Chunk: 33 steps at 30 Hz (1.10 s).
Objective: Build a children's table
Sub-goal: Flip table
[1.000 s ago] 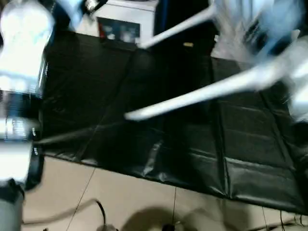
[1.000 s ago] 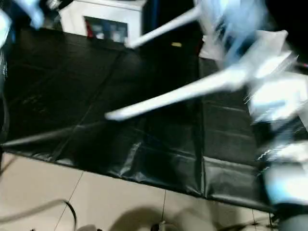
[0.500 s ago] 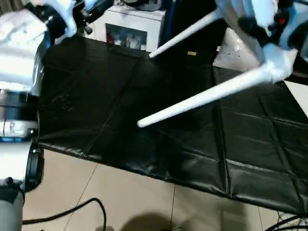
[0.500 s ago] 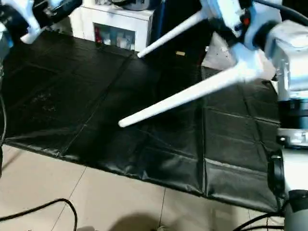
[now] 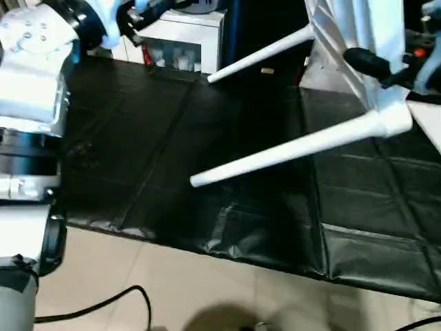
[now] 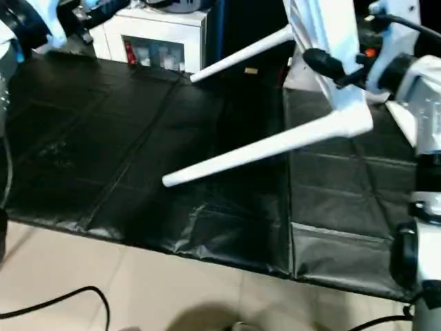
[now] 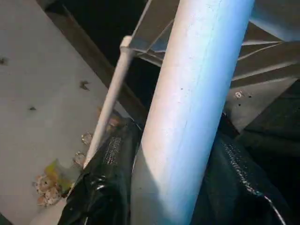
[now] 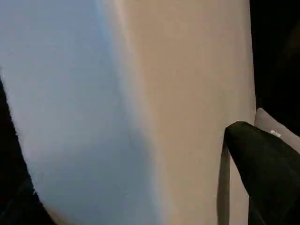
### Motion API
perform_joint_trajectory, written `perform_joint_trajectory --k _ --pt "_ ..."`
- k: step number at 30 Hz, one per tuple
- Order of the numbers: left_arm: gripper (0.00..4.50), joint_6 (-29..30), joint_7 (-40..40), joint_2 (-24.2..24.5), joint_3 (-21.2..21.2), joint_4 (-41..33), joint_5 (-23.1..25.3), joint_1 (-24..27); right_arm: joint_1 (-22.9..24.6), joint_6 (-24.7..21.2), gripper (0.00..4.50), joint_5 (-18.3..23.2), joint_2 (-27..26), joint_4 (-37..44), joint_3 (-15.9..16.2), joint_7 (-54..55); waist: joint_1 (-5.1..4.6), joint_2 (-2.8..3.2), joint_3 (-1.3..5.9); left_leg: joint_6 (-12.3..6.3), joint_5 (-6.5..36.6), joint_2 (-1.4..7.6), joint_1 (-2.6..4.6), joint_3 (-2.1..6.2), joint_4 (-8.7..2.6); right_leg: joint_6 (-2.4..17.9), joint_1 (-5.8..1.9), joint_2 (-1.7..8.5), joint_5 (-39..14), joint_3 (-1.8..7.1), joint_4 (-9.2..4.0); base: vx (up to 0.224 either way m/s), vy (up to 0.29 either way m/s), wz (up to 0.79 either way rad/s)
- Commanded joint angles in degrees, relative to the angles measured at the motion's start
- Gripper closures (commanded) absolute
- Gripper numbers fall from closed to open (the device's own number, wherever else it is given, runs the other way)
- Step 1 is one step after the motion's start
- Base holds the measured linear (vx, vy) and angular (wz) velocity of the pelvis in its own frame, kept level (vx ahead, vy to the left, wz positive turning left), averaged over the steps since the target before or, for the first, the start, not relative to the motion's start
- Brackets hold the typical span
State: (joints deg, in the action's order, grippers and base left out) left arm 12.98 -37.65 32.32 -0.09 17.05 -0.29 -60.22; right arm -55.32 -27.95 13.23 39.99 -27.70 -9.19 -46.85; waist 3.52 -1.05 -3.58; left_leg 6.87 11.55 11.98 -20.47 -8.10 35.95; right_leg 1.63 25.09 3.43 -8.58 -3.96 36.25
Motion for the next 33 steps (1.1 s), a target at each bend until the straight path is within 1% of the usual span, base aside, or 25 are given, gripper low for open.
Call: perform_joint_trajectory --k 1,8,9,10,11,14,15,16,17,18,19,20,21,22,23,24,25,26,27,28,29,30,31,32,33 --pt "2.61 11.02 4.8 -2.75 4.38 8.14 -4.46 4.69 -2.54 5.73 0.0 13.55 -2.88 6.31 -5.17 -14.35 0.53 -1.25 4.21 -2.32 7.8 -1.37 -1.11 -1.47 -2.78 4.41 -4.35 2.27 -26.73 1.2 -5.58 0.0 0.0 0.0" --pt "2.6 14.67 6.12 -3.62 6.61 4.36 -5.56 7.27 -2.06 17.21 0.0 4.94 -4.16 7.08 -0.47 -8.72 0.23 -0.87 4.13 -2.61 12.05 -1.2 -0.44 -1.51 -2.56 2.08 -3.38 2.45 -32.41 0.52 -6.32 0.0 0.0 0.0" --pt "2.6 16.23 6.35 -4.48 7.75 2.53 -6.68 8.14 -1.09 18.89 0.0 3.22 -5.78 8.71 0.46 -5.03 -0.27 -1.87 3.72 -3.27 12.66 -1.57 -1.08 -1.5 -2.37 0.23 -3.52 1.98 -34.3 0.02 -6.35 0.0 0.0 0.0" --pt "2.6 16.76 6.41 -4.85 8.23 1.85 -7.21 8.53 -0.35 19.93 0.0 2.41 -6.87 9.8 0.91 -3.07 -0.17 -1.26 3.55 -2.93 12.71 -1.32 -0.66 -1.36 -2.67 -0.45 -2.99 2.12 -35.5 0.12 -6.67 0.0 0.0 0.0" --pt "2.6 16.84 6.41 -4.92 8.31 1.74 -7.3 8.6 -0.18 20.15 0.0 2.26 -7.12 10.04 0.99 -2.66 -0.34 -1.38 3.43 -2.96 13.37 -1.66 -0.21 -1.64 -2.25 -0.89 -2.49 1.85 -37.0 -0.01 -7.02 0.0 0.0 0.0" --pt "2.6 17.38 6.53 -5.3 8.82 0.93 -7.6 9.05 1.06 23.14 0.0 0.19 -8.65 11.33 2.04 0.63 -0.72 -1.02 3.41 -3.26 16.5 -2.85 0.49 -1.8 -1.08 -5.24 -1.71 1.67 -45.08 -1.78 -9.18 -0.027 -0.01 0.0" --pt "2.6 17.8 6.46 -5.56 9.25 -0.15 -7.57 9.37 2.41 24.57 0.0 1.31 -10.59 13.94 2.14 0.17 -0.62 -0.06 3.93 -3.52 17.73 -2.8 1.05 -1.57 -0.77 -6.57 -1.59 1.7 -45.07 -3.16 -10.01 -0.084 0.004 -0.04" --pt "2.61 17.69 6.43 -5.52 9.23 -0.2 -7.49 9.4 2.49 24.1 0.0 2.03 -10.89 14.34 1.79 -0.03 -1.21 1.26 4.44 -4.09 18.56 -1.31 0.69 -0.67 -2.23 -4.55 -3.29 2.31 -39.03 -4.47 -10.19 -0.084 0.004 -0.04" --pt "2.61 17.14 6.34 -5.29 9.13 -0.51 -7.16 9.6 2.83 21.85 0.0 5.75 -12.48 16.16 -0.18 -1.2 -1.64 1.39 4.53 -4.26 19.73 0.11 0.23 0.23 -3.44 -2.86 -4.54 2.49 -34.42 -5.03 -9.66 -0.047 0.083 -0.11" --pt "2.64 17.24 6.26 -5.17 9.17 -0.6 -7.19 9.71 2.8 21.36 0.0 6.92 -12.87 16.41 -1.24 -1.41 -1.22 2.93 4.48 -4.97 26.15 3.48 0.24 1.82 -5.96 1.05 -5.97 2.91 -23.28 -4.86 -7.24 0.0 0.0 0.0" --pt "2.68 17.2 6.12 -5.1 9.31 -0.7 -7.32 9.87 2.65 22.25 0.0 7.13 -12.95 16.25 -2.09 -1.17 -0.66 3.33 4.0 -4.23 33.36 6.14 0.34 2.69 -8.07 5.02 -6.31 3.43 -11.53 -3.41 -2.98 0.0 0.0 0.0" --pt "2.71 17.54 6.03 -4.97 9.42 -1.08 -7.22 10.14 2.51 22.96 0.0 7.65 -13.11 16.24 -3.14 -0.44 -0.16 3.15 3.54 -3.17 36.66 6.32 0.65 2.45 -8.67 5.95 -5.87 3.38 -9.85 -2.96 -1.97 -0.051 -0.041 0.06" --pt "2.73 17.24 5.4 -4.6 9.43 -1.79 -7.15 10.88 1.94 22.89 0.0 9.96 -13.72 16.51 -6.28 1.99 0.55 2.46 2.95 -0.73 40.54 4.5 2.77 0.46 -7.97 6.31 -4.2 3.18 -16.27 -2.83 -4.09 0.0 0.0 0.0" --pt "2.75 17.2 5.15 -4.35 9.35 -2.48 -7.27 11.42 1.75 22.6 0.0 11.57 -14.12 16.96 -8.01 3.75 -0.37 0.3 1.63 0.12 36.66 -0.22 7.09 -1.49 -2.33 0.56 0.21 2.53 -38.15 -6.91 -12.25 0.0 0.0 0.0" --pt "2.78 17.76 4.88 -4.01 9.21 -3.43 -7.46 12.17 1.83 22.2 0.0 12.99 -14.28 17.41 -9.81 5.62 -0.92 -0.1 1.06 -0.18 32.76 -1.81 9.63 -2.5 2.06 -4.21 2.93 1.7 -46.86 -11.08 -16.88 0.0 0.0 0.0" --pt "2.8 17.61 4.13 -3.61 8.93 -4.42 -7.98 13.07 2.57 21.7 0.0 13.93 -14.15 17.81 -11.56 8.07 -1.97 1.08 2.27 -2.19 31.23 -0.74 8.28 -2.04 2.6 -9.8 -0.14 1.43 -46.13 -16.08 -17.28 0.011 0.052 -0.4" --pt "2.8 17.6 3.66 -3.35 8.75 -5.11 -8.34 13.65 3.18 21.49 0.0 14.32 -13.96 18.04 -12.51 9.58 3.13 4.5 2.76 1.94 43.26 4.86 -5.58 0.18 -7.75 -0.61 -12.2 4.48 -18.72 -7.49 6.86 0.011 0.052 -0.4" --pt "2.83 18.58 3.42 -3.03 8.86 -5.91 -8.73 14.3 5.6 19.7 0.0 15.92 -14.05 19.85 -14.53 11.35 4.88 3.7 2.94 2.32 43.6 4.69 -3.83 -0.67 -8.85 0.89 -9.22 3.54 -10.89 -5.7 3.7 0.088 0.042 -0.28" --pt "2.83 18.76 3.35 -2.95 8.88 -5.95 -8.75 14.32 6.39 18.88 0.0 16.51 -14.18 20.69 -14.93 11.42 3.72 2.71 3.88 0.03 39.92 3.98 1.24 -1.15 -8.54 0.27 -6.99 3.08 -15.04 -0.93 4.72 0.083 -0.047 -0.26" --pt "2.85 18.79 3.34 -2.94 8.88 -5.96 -8.75 14.32 6.49 18.77 0.0 16.58 -14.2 20.8 -14.98 11.42 3.7 0.94 3.18 4.93 31.31 0.16 2.16 0.13 -3.93 -2.21 -5.31 8.19 -46.06 -2.46 -5.91 0.083 -0.047 -0.26" --pt "2.86 18.81 3.21 -2.69 8.75 -5.87 -8.64 14.23 8.54 17.76 0.0 17.23 -14.46 22.13 -15.76 11.74 3.17 -0.58 2.75 3.8 24.77 -0.57 1.86 -1.18 -1.35 -4.6 -3.12 8.07 -51.52 -1.49 -7.5 0.056 -0.063 -0.3" --pt "2.86 18.48 2.8 -2.35 8.46 -5.74 -8.47 14.12 10.64 16.76 0.0 17.74 -14.73 23.08 -16.5 12.13 3.69 -1.42 3.66 1.89 16.65 -0.86 0.38 -0.74 -1.99 -5.02 -5.16 7.78 -49.53 -1.73 -6.64 0.06 -0.065 -0.06" --pt "2.87 18.58 1.76 -1.8 8.26 -6.03 -8.73 14.34 13.99 15.96 0.0 17.48 -15.18 23.59 -17.47 13.34 4.24 -0.85 4.87 2.05 7.96 -0.07 -0.83 -0.56 -3.9 -2.95 -6.35 6.58 -34.21 -1.19 -5.11 0.06 -0.065 -0.06" --pt "2.87 18.81 1.49 -1.69 8.31 -6.19 -8.9 14.46 14.85 15.8 0.0 17.32 -15.31 23.6 -17.66 13.77 4.39 -0.77 5.2 1.78 3.23 0.16 -0.95 -0.49 -4.16 -1.1 -6.34 5.9 -24.17 -1.08 -4.18 0.054 -0.043 0.01" --pt "2.87 18.89 1.38 -1.65 8.32 -6.26 -8.97 14.51 15.18 15.74 0.0 17.25 -15.35 23.6 -17.73 13.94 4.14 -0.43 5.25 1.38 -2.07 0.32 -0.9 -0.53 -4.28 4.22 -5.95 4.66 -8.49 -1.0 -2.65 0.056 -0.007 -0.03"
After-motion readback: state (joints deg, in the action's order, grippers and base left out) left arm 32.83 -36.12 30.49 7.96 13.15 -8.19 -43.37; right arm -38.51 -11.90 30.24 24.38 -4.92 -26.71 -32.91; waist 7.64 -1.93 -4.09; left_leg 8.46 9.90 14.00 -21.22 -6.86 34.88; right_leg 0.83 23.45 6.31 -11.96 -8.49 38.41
